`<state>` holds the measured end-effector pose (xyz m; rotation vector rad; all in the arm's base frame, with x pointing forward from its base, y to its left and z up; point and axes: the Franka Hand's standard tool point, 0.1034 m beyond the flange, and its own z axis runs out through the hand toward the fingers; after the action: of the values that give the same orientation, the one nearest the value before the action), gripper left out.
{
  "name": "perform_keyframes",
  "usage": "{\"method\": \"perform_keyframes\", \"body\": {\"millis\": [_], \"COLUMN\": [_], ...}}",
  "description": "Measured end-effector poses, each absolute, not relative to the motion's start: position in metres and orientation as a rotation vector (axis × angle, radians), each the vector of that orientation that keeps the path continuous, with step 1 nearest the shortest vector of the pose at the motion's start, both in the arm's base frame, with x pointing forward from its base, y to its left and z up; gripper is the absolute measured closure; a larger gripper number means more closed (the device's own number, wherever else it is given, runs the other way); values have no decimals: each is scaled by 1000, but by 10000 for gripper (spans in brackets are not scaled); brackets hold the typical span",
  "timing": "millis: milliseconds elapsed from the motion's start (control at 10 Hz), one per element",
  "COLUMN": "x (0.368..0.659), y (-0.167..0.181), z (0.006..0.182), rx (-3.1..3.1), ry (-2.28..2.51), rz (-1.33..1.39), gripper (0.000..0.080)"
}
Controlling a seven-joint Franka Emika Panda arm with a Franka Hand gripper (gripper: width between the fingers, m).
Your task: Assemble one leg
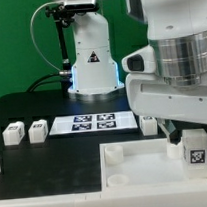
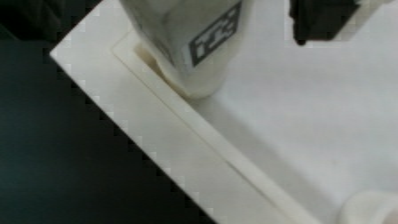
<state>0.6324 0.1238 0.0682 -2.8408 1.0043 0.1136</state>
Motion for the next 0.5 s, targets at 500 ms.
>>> {"method": "perform_keyframes", "body": {"millis": [500], "x": [640], "y": [122], "z": [71], "rx": [-3047], "ry": [313], "rz": [-9], "gripper": [174]}}
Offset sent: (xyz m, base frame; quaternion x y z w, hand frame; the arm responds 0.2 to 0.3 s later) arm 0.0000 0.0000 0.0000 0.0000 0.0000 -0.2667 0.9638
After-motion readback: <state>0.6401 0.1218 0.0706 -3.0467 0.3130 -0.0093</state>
